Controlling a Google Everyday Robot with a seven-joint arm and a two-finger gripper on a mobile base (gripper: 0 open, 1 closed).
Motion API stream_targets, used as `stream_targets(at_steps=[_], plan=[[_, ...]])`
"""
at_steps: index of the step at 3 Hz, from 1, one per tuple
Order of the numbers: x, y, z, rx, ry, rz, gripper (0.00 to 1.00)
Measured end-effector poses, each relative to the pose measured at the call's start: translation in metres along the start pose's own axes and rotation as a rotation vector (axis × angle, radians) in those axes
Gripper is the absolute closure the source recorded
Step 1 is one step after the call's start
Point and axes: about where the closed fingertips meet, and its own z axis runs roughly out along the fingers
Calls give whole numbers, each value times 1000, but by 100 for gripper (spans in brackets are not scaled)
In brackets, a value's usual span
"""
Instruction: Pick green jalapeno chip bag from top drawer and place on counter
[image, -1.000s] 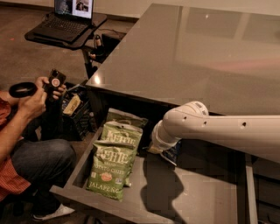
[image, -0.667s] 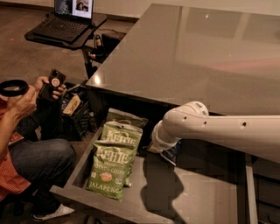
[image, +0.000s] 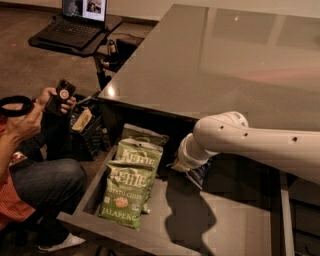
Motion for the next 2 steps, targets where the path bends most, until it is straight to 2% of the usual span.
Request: stream_targets(at_steps=[1, 2], plan=[[8, -1, -12, -5, 0, 58, 100], [20, 2, -38, 5, -19, 125, 100]])
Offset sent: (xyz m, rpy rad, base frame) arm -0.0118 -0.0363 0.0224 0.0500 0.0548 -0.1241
